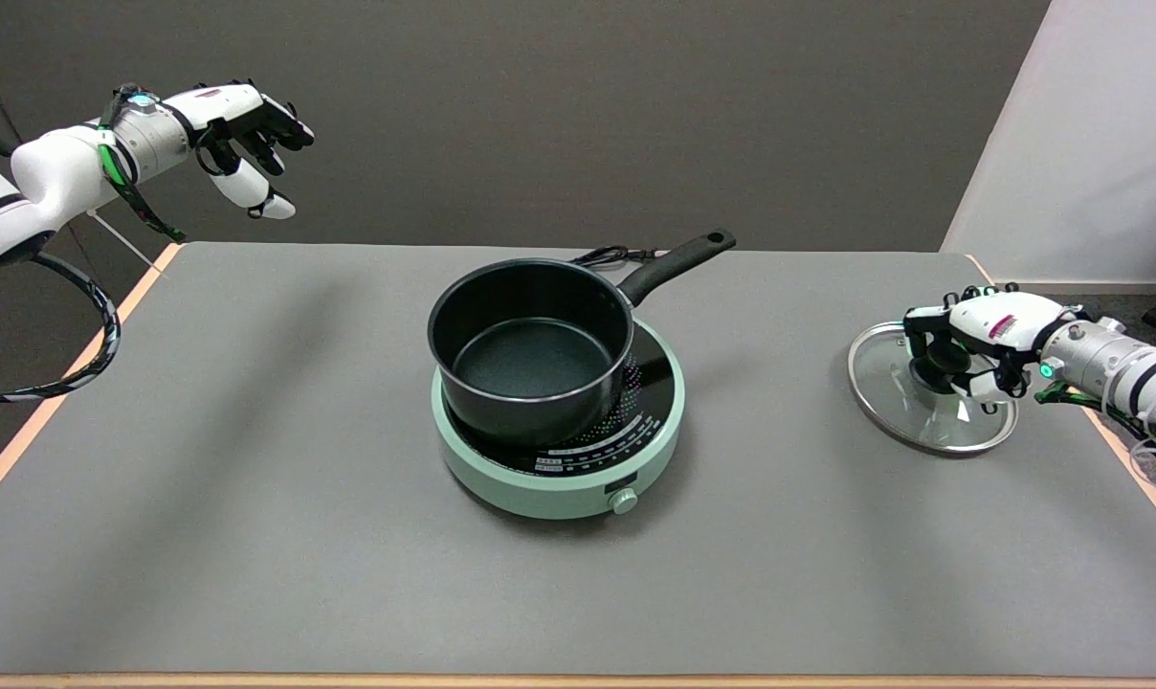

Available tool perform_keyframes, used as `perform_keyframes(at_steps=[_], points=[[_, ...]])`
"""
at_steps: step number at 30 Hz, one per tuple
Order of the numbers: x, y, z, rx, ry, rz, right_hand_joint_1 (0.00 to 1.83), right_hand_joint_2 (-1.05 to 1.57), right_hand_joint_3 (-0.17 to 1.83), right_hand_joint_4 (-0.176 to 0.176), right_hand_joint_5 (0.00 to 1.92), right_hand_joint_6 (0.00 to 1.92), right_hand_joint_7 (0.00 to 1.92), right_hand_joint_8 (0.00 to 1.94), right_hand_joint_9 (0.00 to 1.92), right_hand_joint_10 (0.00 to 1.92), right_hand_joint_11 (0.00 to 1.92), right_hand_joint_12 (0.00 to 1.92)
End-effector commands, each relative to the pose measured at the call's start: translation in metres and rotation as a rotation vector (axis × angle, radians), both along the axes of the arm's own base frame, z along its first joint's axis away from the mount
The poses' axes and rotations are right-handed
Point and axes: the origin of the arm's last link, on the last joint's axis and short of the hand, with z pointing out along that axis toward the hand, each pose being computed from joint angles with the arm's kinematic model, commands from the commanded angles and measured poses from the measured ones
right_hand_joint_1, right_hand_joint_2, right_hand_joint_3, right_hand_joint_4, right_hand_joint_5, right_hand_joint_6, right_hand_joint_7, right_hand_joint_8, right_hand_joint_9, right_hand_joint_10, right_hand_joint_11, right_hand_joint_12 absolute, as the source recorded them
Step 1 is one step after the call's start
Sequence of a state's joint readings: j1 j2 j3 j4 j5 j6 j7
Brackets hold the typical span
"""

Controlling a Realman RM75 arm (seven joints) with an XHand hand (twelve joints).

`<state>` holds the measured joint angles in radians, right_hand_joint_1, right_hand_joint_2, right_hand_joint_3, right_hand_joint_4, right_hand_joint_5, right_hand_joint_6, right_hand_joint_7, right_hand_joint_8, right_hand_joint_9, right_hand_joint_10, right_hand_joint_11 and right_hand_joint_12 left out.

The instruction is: Pick up the pot lid.

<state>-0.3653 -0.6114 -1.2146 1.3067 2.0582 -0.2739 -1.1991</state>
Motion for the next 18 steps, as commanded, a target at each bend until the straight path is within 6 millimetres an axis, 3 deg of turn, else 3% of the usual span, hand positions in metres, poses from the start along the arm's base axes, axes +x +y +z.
perform_keyframes(at_steps=[1, 5, 7, 9, 10, 18], points=[[0.0147, -0.0041, -0.0002, -0.010, -0.110, 0.074, 1.47, 0.99, 0.63, 0.176, 0.36, 1.65, 0.66, 1.62, 0.56, 1.89, 0.15, 1.83], [0.0191, -0.0075, -0.0029, 0.008, -0.125, 0.086, 1.46, 1.09, 0.44, 0.154, 0.29, 1.60, 0.64, 1.57, 0.54, 1.87, 0.00, 1.87], [0.0199, -0.0088, -0.0036, 0.010, -0.126, 0.088, 1.45, 1.11, 0.41, 0.170, 0.31, 1.57, 0.63, 1.57, 0.51, 1.92, 0.00, 1.92], [0.0200, -0.0096, -0.0038, 0.011, -0.125, 0.088, 1.43, 1.09, 0.44, 0.172, 0.35, 1.54, 0.65, 1.55, 0.51, 1.92, 0.00, 1.92], [0.0202, -0.0097, -0.0035, 0.011, -0.125, 0.089, 1.30, 1.04, 0.53, 0.171, 0.38, 1.53, 0.67, 1.63, 0.50, 1.92, 0.00, 1.92], [0.0242, -0.0109, -0.0035, 0.012, -0.123, 0.101, 1.30, 1.01, 0.56, 0.167, 0.39, 1.50, 0.68, 1.62, 0.48, 1.92, 0.00, 1.92]])
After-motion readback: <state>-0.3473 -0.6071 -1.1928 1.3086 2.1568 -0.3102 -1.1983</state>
